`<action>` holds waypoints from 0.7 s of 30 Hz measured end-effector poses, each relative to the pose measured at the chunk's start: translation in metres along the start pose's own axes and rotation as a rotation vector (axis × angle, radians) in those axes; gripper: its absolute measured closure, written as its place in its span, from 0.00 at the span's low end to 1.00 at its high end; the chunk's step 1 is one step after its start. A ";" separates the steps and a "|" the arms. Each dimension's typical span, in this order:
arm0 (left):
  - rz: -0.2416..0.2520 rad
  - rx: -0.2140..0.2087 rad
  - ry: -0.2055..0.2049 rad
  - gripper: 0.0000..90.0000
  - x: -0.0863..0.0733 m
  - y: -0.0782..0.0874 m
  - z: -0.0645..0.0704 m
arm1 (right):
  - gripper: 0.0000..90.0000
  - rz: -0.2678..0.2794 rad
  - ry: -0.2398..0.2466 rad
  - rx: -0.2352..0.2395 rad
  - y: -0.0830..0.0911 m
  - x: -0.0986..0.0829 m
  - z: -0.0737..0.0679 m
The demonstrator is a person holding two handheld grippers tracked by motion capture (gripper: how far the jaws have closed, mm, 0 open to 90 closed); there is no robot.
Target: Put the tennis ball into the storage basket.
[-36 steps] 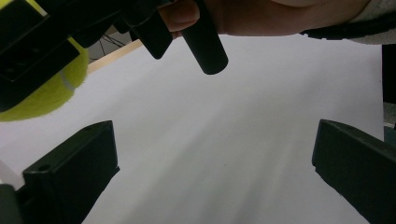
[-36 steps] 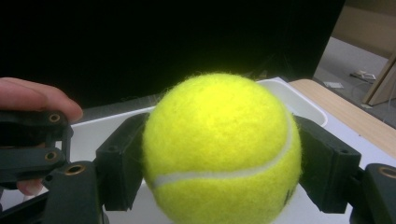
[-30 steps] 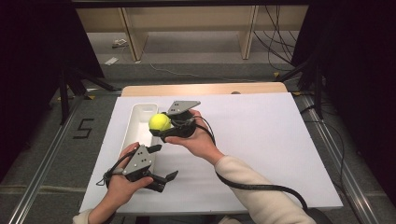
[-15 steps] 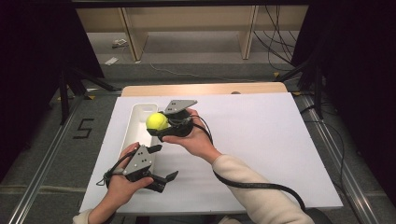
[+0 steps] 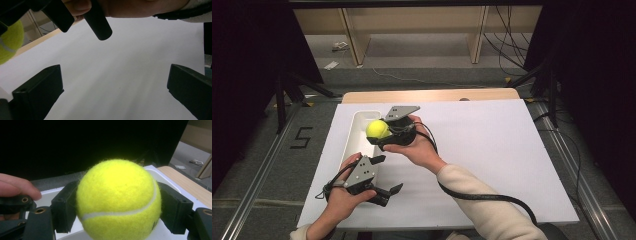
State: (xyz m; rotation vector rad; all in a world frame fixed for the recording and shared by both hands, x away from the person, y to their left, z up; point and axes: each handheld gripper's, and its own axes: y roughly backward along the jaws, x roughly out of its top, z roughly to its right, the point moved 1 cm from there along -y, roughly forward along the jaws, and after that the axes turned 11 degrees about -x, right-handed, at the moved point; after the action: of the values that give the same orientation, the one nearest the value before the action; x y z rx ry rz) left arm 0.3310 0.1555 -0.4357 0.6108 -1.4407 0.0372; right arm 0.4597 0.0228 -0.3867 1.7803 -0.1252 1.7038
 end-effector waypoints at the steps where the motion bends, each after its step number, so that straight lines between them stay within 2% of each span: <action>1: 0.001 0.000 0.001 0.00 0.000 0.000 0.000 | 0.29 -0.003 -0.001 0.001 0.000 0.000 0.000; 21: 0.001 -0.006 0.003 0.00 0.000 0.000 0.001 | 0.29 -0.004 0.006 0.012 -0.007 0.007 -0.003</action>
State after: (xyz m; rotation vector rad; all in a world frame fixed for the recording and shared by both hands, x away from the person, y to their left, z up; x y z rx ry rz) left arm 0.3306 0.1550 -0.4358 0.6052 -1.4376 0.0343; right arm 0.4614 0.0321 -0.3828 1.7830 -0.1095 1.7103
